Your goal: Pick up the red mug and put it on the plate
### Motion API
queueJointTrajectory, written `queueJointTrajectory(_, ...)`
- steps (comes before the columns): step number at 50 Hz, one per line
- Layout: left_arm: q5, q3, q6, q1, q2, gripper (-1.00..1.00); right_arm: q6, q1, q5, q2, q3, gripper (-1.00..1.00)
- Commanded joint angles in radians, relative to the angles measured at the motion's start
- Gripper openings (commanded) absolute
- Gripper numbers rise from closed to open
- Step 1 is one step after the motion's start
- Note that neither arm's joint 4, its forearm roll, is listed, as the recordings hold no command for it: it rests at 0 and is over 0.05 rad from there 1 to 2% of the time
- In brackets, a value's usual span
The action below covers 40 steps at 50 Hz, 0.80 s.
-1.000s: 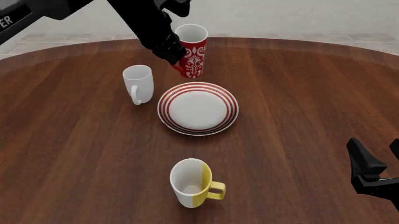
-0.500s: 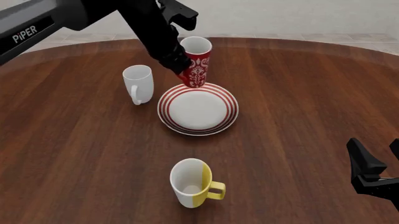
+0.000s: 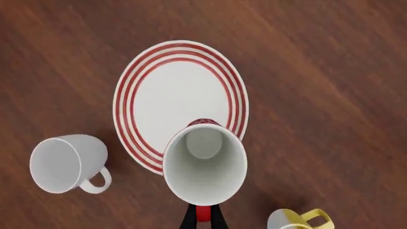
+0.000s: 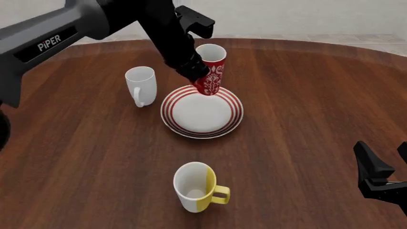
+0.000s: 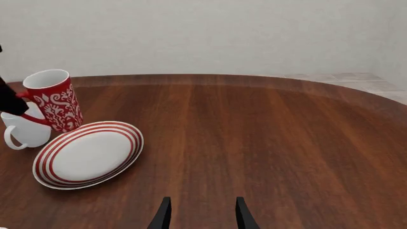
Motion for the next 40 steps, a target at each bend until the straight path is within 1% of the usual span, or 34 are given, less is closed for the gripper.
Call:
queueJointTrajectory(1, -0.014, -0.011, -0.024, -0.008, 0.019, -1.00, 0.000, 0.000, 0.000, 0.000, 0.000, 1.00)
queueJointTrajectory(6, -0.018, -0.026, -0.031, -0.002, 0.041, -1.00, 0.000, 0.000, 0.000, 0.000, 0.000, 1.00)
queueJointTrajectory(11, -0.027, -0.026, -0.044, 0.000, 0.051, -1.00, 0.000, 0.000, 0.000, 0.000, 0.000, 1.00)
queueJointTrajectory(18, -0.038, -0.025, -0.044, 0.010, 0.062, -1.00, 0.000, 0.000, 0.000, 0.000, 0.000, 1.00)
queueJointTrajectory(22, -0.047, -0.026, -0.039, 0.025, 0.076, -1.00, 0.000, 0.000, 0.000, 0.000, 0.000, 1.00)
queueJointTrajectory(26, -0.062, -0.004, -0.028, 0.032, 0.074, -1.00, 0.000, 0.000, 0.000, 0.000, 0.000, 1.00)
queueJointTrajectory(32, -0.059, -0.015, -0.014, 0.050, 0.085, -1.00, 0.000, 0.000, 0.000, 0.000, 0.000, 1.00)
queueJointTrajectory(40, -0.030, -0.074, 0.021, 0.091, 0.108, -1.00, 0.000, 0.000, 0.000, 0.000, 0.000, 1.00)
